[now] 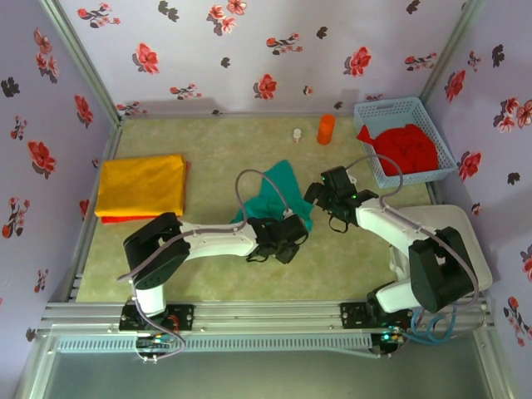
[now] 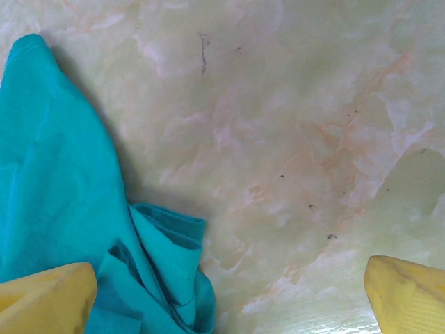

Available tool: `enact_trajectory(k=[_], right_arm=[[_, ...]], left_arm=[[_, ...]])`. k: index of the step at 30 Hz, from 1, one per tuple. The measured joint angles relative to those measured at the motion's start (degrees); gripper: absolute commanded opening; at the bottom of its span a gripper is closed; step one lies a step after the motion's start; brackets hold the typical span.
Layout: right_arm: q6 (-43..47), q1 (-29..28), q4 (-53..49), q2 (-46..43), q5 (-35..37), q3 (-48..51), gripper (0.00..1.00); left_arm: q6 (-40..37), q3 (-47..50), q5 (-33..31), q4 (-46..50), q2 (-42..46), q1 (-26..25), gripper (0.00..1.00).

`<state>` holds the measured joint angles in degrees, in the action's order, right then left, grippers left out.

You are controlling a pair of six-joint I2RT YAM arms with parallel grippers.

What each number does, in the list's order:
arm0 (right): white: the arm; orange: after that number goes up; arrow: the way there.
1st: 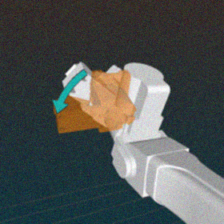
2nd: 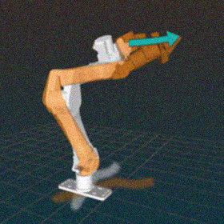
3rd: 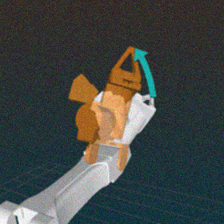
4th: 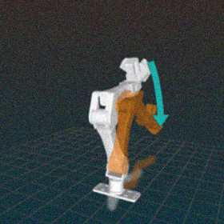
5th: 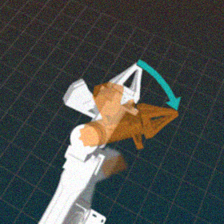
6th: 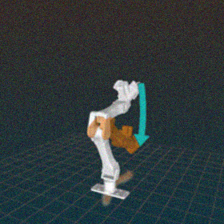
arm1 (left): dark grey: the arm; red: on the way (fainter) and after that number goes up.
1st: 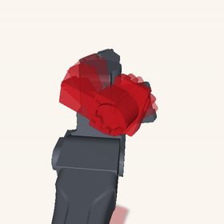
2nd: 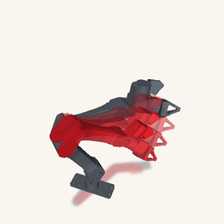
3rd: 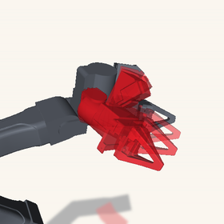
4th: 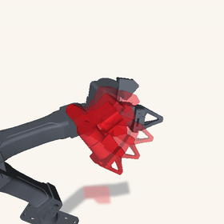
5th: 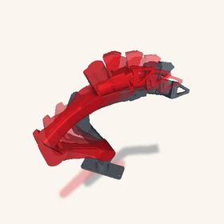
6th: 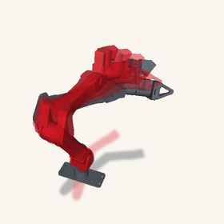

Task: Fold and stack the t-shirts

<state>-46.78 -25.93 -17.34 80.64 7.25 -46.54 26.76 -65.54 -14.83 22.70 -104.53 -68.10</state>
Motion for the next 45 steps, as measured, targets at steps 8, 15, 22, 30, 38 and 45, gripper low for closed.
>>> enact_trajectory(k=[8, 15, 22, 30, 38, 45], right_arm=[[0.2, 1.1, 0.0, 0.0, -0.5, 0.0, 0.94], [1.1, 1.4, 0.2, 0.4, -3.0, -0.8, 0.83], [1.7, 1.7, 1.3, 4.7, -6.1, -2.3, 0.82], [2.4, 1.7, 1.4, 5.9, -7.9, -3.4, 0.92], [2.8, 2.1, 1.1, 7.1, -8.0, -4.5, 0.92], [2.8, 2.3, 0.8, 7.8, -8.4, -4.8, 0.92]], left_arm=[[-1.2, 0.0, -5.2, 1.9, 0.4, 0.0, 0.03], [-4.3, -0.4, -1.8, 6.9, 8.2, 3.5, 0.0], [-6.7, -0.5, 4.8, 8.7, 20.3, 13.1, 0.24], [-9.5, -0.8, 8.9, 7.7, 13.6, 5.8, 0.62], [-6.1, -6.1, 6.8, 8.6, 1.0, 0.7, 0.45], [-2.8, -9.0, 4.3, 9.2, -5.4, -0.9, 0.36]])
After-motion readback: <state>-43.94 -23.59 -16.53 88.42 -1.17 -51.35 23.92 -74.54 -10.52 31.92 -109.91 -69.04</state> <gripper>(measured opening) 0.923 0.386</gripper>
